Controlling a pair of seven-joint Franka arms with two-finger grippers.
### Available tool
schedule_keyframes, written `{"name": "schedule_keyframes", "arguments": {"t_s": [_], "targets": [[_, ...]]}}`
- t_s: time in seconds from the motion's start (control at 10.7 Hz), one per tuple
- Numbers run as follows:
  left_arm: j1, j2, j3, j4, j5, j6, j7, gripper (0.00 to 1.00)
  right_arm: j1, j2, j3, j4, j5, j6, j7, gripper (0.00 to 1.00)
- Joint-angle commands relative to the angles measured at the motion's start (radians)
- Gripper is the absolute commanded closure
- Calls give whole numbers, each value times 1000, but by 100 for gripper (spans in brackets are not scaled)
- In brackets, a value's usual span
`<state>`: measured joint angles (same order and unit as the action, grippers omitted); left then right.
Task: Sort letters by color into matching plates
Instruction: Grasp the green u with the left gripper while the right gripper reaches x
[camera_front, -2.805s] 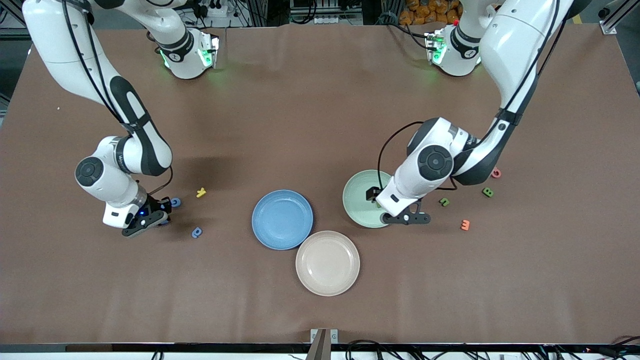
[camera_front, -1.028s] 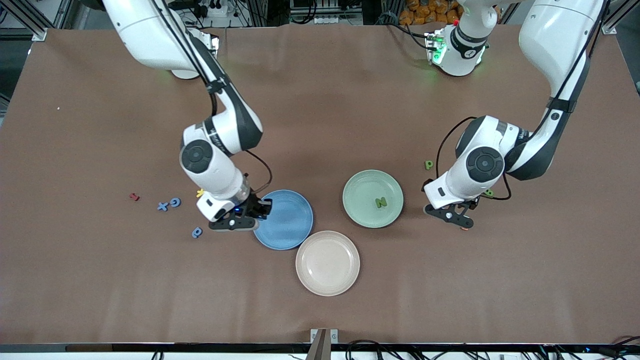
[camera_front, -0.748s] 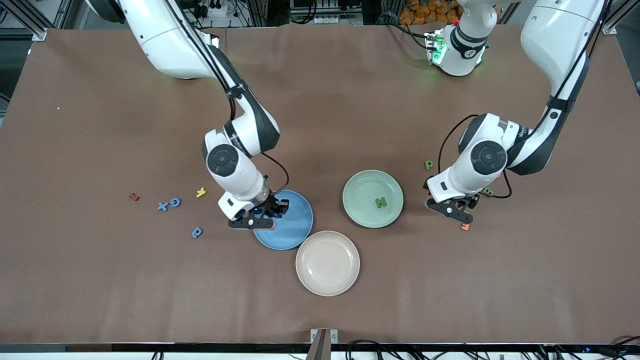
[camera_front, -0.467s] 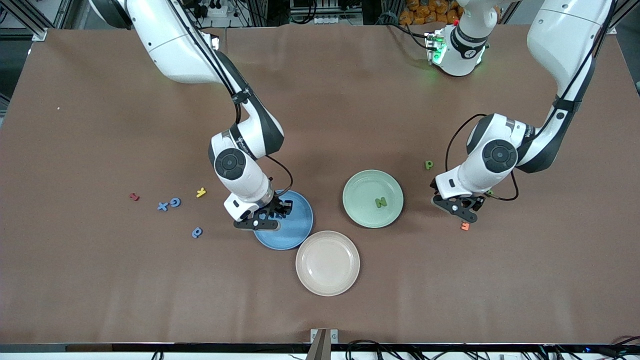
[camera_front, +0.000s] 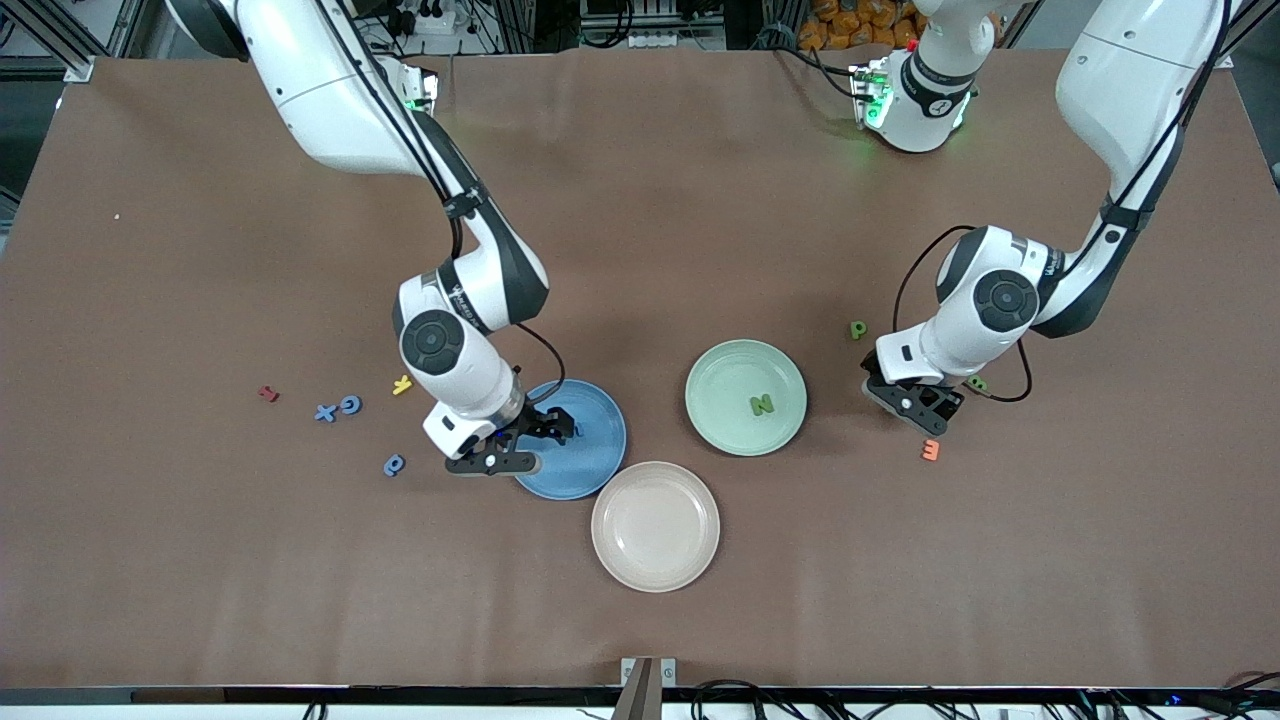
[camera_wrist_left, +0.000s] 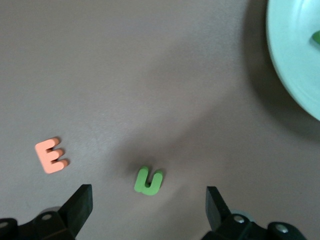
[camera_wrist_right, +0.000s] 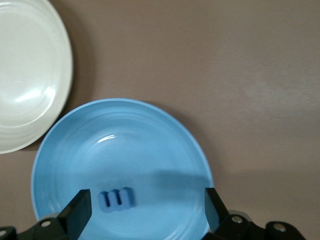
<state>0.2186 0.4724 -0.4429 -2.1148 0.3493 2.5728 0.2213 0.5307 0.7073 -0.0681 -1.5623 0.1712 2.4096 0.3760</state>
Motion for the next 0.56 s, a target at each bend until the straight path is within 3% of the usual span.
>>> {"name": "schedule_keyframes", "arguments": {"t_s": [0.0,0.37,0.47], "targets": [[34,28,-10,-14,25,47,67,0,-87,-57,7,-60,-4,-38,-64,0],[45,49,-10,-14,33,50,93,1,-239,-144,-5,-105,-4,-157,-121,0],[48,55,-10,-14,57,62,93,6,-271,-153,-22,-105,-4,-177,-111,0]]}}
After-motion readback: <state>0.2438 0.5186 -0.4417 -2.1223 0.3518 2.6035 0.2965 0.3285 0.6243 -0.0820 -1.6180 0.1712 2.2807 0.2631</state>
